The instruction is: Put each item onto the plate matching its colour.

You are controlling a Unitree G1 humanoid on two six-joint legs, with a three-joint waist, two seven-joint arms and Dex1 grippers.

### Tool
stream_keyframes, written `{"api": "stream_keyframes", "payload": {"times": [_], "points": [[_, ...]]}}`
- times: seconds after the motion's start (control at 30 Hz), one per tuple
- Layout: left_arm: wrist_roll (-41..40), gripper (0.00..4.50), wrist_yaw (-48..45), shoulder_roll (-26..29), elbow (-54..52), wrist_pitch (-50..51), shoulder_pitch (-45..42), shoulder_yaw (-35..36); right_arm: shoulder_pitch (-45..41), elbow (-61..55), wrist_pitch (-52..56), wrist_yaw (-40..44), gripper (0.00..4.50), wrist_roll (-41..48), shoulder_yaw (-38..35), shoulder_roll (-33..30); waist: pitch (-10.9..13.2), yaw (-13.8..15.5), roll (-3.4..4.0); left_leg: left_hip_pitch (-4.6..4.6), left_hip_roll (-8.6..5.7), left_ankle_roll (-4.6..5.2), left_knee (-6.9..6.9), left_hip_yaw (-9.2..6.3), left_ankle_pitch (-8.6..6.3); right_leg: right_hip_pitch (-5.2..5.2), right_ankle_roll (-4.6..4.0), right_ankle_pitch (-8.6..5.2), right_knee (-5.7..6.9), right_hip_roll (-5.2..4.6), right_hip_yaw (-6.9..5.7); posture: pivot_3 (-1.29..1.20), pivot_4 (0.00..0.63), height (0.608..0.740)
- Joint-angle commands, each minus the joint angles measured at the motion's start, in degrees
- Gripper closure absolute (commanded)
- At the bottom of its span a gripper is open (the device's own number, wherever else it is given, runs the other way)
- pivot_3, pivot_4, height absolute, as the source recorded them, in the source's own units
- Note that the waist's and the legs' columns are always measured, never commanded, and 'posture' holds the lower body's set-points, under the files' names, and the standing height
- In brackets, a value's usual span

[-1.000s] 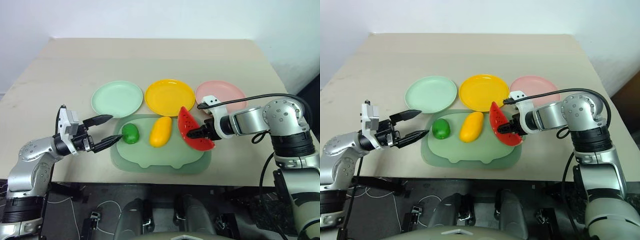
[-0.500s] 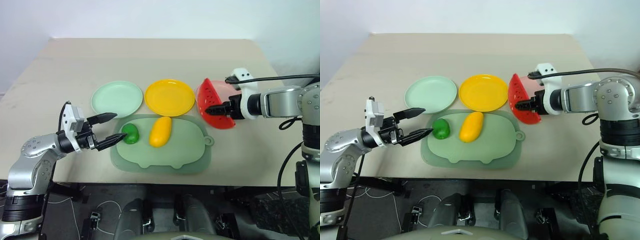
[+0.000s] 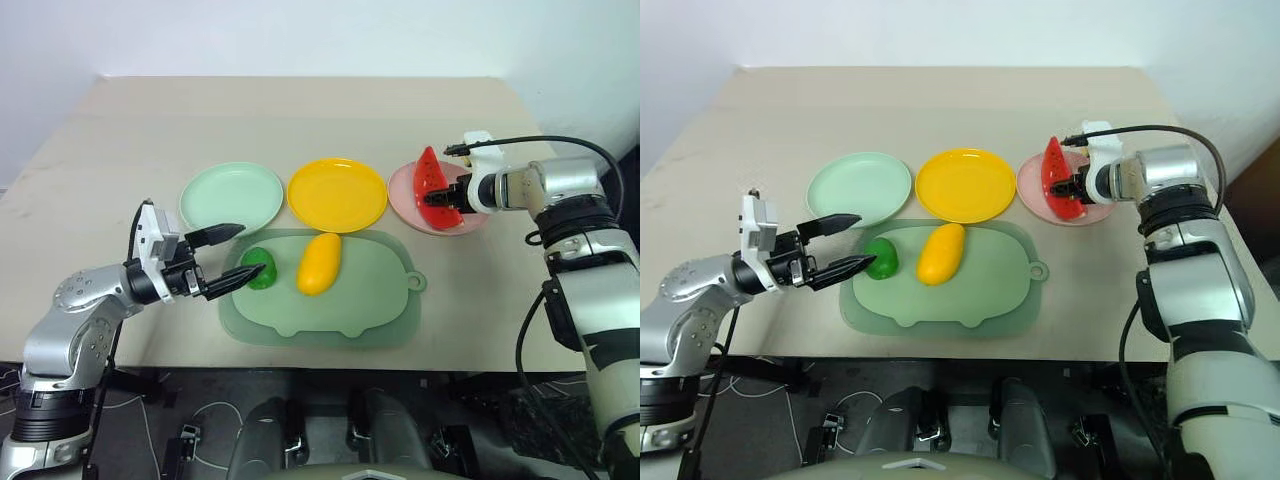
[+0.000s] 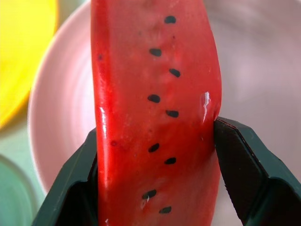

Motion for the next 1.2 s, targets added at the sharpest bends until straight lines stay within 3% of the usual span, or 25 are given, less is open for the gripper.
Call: {"api": "stream_keyframes", "payload": {"times": [0.03, 0.2, 0.37, 0.6, 0.8, 1.03, 1.2], "points": [[-0.62, 0.00, -0.23, 1.38, -2.44, -0.68, 0.89, 1.90, -2.35, 4.42, -3.09, 2.15, 1.65, -4.19, -1.84, 0.79, 0.00, -0.22, 0.00, 0.00, 0.00, -0.01, 0.01, 0.00, 0.00, 0.00, 0.00, 0.00, 0.01, -0.01, 0.00, 0.00, 0.150, 0.696], [-0.18, 0.00, -0.01, 1.59, -2.44, -1.33, 1.76, 1.87, -3.92, 6.81, -5.23, 3.82, 0.07, -8.07, -3.81, 1.44, 0.01, -0.88, 0.03, 0.00, 0.00, -0.01, 0.04, -0.03, 0.00, -0.01, -0.02, 0.01, 0.06, -0.04, 0.00, 0.00, 0.150, 0.696], [0.18, 0.00, -0.35, 1.58, -1.68, -2.01, 2.03, 2.03, -5.55, 5.70, -4.90, 6.00, 0.03, -10.63, -5.25, 0.85, 0.02, -1.04, 0.05, 0.00, 0.01, -0.03, 0.04, -0.02, 0.01, -0.05, -0.02, 0.00, 0.12, -0.05, 0.01, 0.00, 0.150, 0.696], [0.48, 0.00, -1.91, 2.45, 0.78, -3.66, 2.25, 3.03, -8.54, -3.75, 0.82, 13.06, 0.03, -12.09, -6.74, -5.20, 0.06, -0.90, 0.11, -0.03, -0.01, -0.04, 0.05, -0.01, 0.01, -0.11, -0.02, 0.00, 0.15, -0.11, 0.04, 0.00, 0.150, 0.696], [0.50, 0.00, -2.50, 2.70, 2.32, -4.47, 2.48, 3.90, -4.26, -26.46, 18.96, 16.07, 0.03, -7.03, -9.59, -7.77, 0.05, -1.01, 0.14, -0.03, 0.01, -0.05, 0.05, -0.07, 0.00, -0.15, -0.05, 0.00, 0.14, -0.14, 0.06, 0.00, 0.150, 0.696], [0.30, 0.00, -0.81, 2.68, 0.51, -3.46, 2.33, 3.43, 3.57, -54.72, 44.27, 9.00, 0.03, 1.90, -17.69, -0.28, 0.05, -0.92, 0.15, -0.07, 0.03, -0.06, 0.05, -0.09, 0.00, -0.19, -0.07, 0.01, 0.15, -0.16, 0.05, 0.00, 0.150, 0.696], [0.40, 0.00, 0.01, 2.84, 0.17, -2.81, 1.54, 2.83, 5.56, -55.94, 45.40, 0.71, 0.03, 16.87, -19.40, 4.11, 0.03, -0.67, 0.12, -0.08, 0.00, -0.06, 0.05, -0.09, -0.01, -0.16, -0.08, 0.01, 0.13, -0.17, 0.04, 0.00, 0.150, 0.696]]}}
